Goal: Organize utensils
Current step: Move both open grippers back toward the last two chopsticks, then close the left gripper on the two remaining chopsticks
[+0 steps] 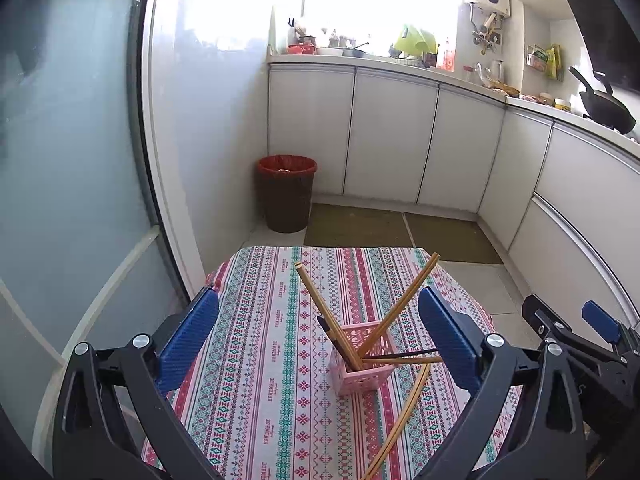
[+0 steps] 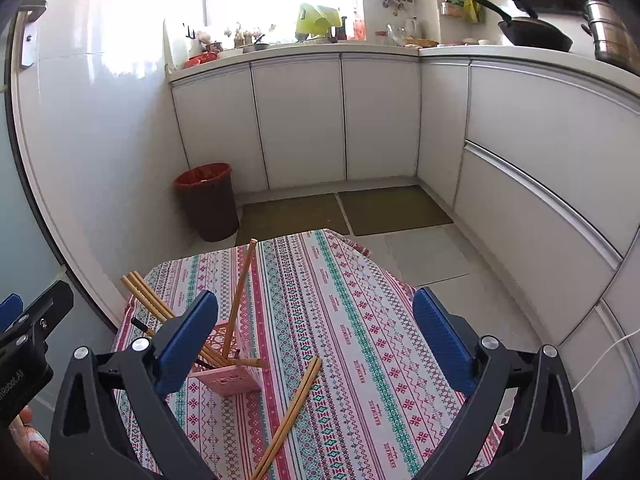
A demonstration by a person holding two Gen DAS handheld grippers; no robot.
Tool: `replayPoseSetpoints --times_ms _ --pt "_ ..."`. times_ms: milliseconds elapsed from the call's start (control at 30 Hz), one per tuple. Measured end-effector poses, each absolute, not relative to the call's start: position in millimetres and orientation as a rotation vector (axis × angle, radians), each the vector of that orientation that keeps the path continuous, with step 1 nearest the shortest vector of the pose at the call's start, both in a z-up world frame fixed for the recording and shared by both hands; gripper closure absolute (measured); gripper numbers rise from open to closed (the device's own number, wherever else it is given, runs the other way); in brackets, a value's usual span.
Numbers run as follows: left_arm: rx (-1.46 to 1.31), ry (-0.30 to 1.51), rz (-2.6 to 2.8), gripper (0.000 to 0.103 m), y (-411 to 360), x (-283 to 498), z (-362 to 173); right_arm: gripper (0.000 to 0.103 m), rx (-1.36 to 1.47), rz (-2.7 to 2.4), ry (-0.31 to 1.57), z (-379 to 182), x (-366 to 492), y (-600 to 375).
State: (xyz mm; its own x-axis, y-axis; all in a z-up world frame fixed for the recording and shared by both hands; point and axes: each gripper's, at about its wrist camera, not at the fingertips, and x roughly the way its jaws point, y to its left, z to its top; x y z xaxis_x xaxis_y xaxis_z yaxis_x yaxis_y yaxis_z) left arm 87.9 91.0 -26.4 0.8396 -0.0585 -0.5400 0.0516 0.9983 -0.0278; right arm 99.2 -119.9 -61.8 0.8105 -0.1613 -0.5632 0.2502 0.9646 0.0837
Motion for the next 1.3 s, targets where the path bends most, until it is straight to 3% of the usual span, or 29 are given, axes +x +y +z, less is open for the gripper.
replayPoseSetpoints --times_ms 500,800,833,900,1000,1267,1300 --pt "0.057 0.658 -0.115 0.007 71 82 -54 0.007 0.202 -0.256 0.631 -77 71 -149" --pt "0.059 1.067 -0.368 0.008 43 88 -143 0.007 0.285 -0.317 0.807 -141 55 -200" --pt "0.072 1.094 -0.373 0.01 40 89 -153 0.007 0.29 -0.318 0.822 -148 54 -203" --pt "0.122 1.162 -0.383 0.029 32 92 -177 0.007 0.308 -0.312 0.861 -166 51 -210" --pt "0.178 1.286 -0.363 0.05 30 97 -215 0.007 0.345 -0.291 0.916 -193 48 -217" --pt "0.217 1.425 -0.345 0.068 36 102 -258 0.007 0.434 -0.237 1.048 -241 47 -226" --pt "0.224 1.437 -0.346 0.074 36 102 -261 0.007 0.43 -0.236 1.041 -240 46 -225"
